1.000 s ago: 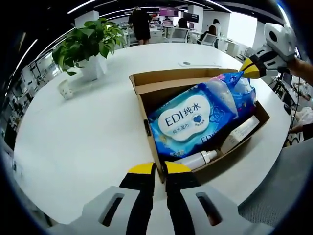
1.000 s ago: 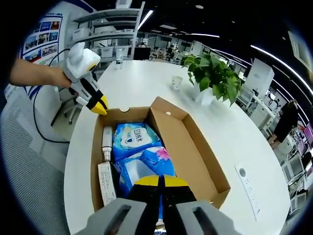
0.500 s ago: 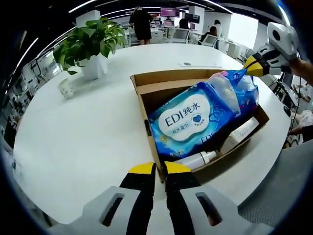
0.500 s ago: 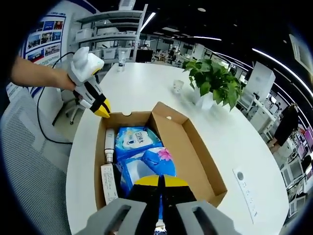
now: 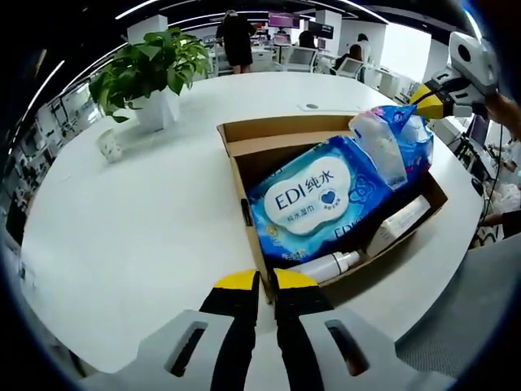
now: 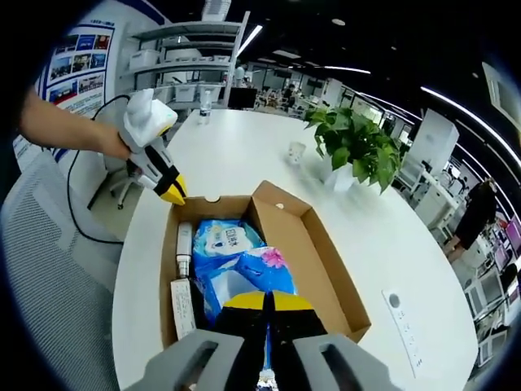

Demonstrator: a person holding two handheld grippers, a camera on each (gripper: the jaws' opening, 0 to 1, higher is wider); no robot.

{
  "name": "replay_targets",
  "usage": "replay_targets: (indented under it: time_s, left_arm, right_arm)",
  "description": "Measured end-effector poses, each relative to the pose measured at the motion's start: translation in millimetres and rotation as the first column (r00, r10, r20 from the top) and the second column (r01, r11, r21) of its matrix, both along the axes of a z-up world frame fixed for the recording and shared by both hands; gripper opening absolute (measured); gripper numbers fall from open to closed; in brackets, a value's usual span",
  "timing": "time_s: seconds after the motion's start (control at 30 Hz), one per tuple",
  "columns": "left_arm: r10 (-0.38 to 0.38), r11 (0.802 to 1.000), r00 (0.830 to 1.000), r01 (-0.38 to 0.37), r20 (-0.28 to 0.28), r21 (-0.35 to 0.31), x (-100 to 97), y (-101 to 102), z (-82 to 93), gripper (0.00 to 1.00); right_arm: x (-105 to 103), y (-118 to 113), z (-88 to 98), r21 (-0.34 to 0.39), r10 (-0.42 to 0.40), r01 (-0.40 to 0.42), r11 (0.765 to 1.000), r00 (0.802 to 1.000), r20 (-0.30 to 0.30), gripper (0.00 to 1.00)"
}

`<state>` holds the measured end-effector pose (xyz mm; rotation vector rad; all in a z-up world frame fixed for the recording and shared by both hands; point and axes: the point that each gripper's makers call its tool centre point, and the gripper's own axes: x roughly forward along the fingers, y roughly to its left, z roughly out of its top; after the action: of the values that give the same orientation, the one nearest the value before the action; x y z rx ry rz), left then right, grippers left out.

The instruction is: Operate the shoe box by opening the lid, removing the specified soft item, and placing it in the target area until the item is outside and the box remains undamaged.

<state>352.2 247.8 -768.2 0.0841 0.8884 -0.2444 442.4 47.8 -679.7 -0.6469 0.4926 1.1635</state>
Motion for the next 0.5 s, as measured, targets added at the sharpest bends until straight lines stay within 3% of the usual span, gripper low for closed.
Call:
replay_targets:
  time_s: [0.13,0.5]
  left_arm:
    - [0.003,1.0,1.0,-0.003,-0.001,-0.004,-0.4,0.2,-0.5,0.04]
    - [0.002,1.0,1.0,-0.002,0.0,-0.002,-2.0,-0.9,-0.2,0.04]
  right_arm:
    - [1.1,1.2,6.9,0.018,0.002,-0.002,1.0,1.0,-0.004,0.0]
    - [-13.2,16.7,-2.7,0.027,0.024,-0.024,0.999,1.0,-0.02,0.0]
